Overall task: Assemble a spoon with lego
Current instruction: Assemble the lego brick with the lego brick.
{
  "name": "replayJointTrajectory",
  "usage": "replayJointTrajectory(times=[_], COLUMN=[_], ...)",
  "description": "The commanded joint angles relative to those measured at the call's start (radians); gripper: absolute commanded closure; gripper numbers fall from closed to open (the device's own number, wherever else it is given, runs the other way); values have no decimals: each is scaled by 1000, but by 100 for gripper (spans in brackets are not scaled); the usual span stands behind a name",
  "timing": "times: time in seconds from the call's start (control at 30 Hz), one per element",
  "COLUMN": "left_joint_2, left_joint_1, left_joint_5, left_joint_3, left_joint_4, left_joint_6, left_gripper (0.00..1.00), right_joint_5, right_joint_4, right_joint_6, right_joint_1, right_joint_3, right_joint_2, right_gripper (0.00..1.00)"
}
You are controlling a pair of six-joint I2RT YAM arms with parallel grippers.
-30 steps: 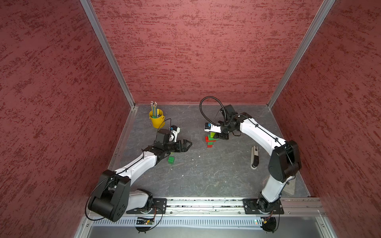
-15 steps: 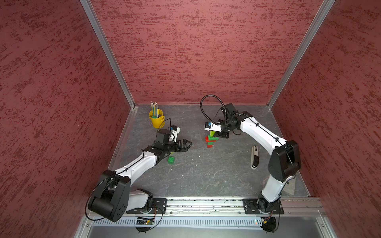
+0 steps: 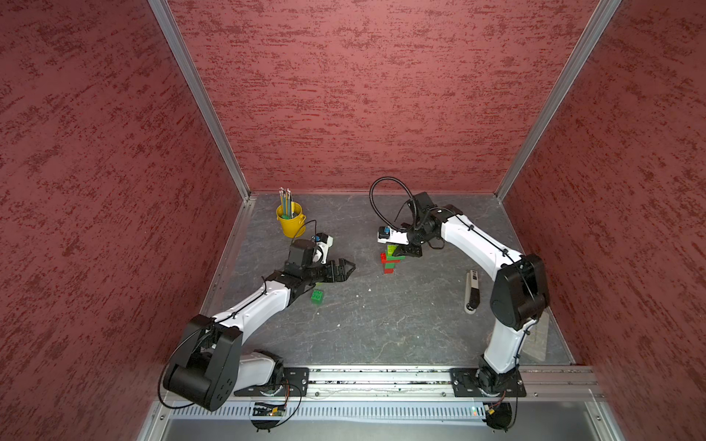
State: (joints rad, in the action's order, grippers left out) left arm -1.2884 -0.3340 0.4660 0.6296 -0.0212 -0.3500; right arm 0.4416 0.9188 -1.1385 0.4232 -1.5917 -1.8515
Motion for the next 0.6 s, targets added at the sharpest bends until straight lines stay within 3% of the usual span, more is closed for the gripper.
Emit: replayJointTrajectory(times=[0.0, 0.57], left_joint_2=[17, 28], left_joint_1=[8, 11], left_joint_5=[-6, -9], left_joint_3=[-16, -30], left_joint_4=[15, 18], left_joint_6=[16, 12], left_gripper=[0, 0], right_joint_5=[38, 39], right_joint_4=[19, 27], right_joint_6=[-117, -171], right_joint_1=[-8, -6], right_joint_3=[-1, -10], right_joint_2=[2, -24], right_gripper=[85, 88])
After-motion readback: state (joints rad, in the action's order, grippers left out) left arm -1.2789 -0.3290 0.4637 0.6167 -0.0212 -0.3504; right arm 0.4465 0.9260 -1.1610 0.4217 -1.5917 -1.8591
